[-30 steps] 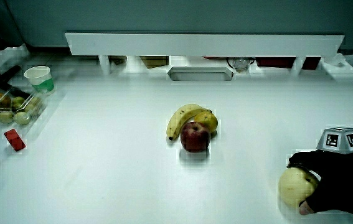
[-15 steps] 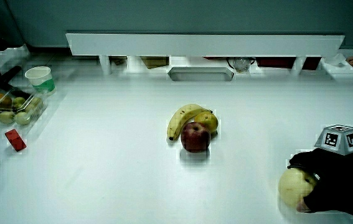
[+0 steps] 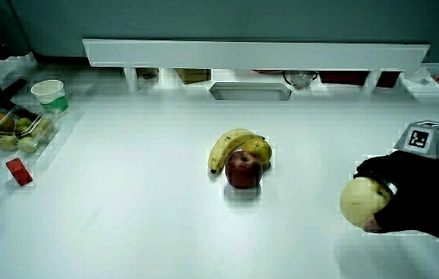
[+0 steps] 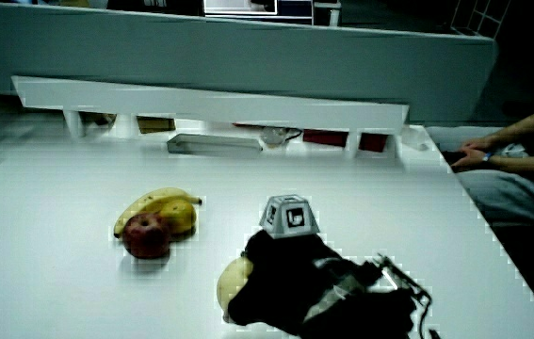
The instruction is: Pick pear no leg
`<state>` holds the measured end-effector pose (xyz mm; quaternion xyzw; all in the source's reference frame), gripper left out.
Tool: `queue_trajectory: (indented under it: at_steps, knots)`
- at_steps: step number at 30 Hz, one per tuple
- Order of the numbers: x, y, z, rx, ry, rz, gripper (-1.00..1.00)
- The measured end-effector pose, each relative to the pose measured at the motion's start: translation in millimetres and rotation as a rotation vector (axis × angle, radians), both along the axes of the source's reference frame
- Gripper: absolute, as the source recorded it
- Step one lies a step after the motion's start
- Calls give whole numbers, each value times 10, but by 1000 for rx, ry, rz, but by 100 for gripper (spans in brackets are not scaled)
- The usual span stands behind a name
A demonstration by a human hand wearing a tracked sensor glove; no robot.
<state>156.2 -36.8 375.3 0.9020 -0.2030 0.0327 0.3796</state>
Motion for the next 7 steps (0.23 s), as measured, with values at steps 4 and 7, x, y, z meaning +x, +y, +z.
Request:
queue_trajectory:
  at_steps: [4,7]
  knots:
    - [-75,-149,-67,41,-2,11,100]
    - [-161,-261,-83,67,-6,32,100]
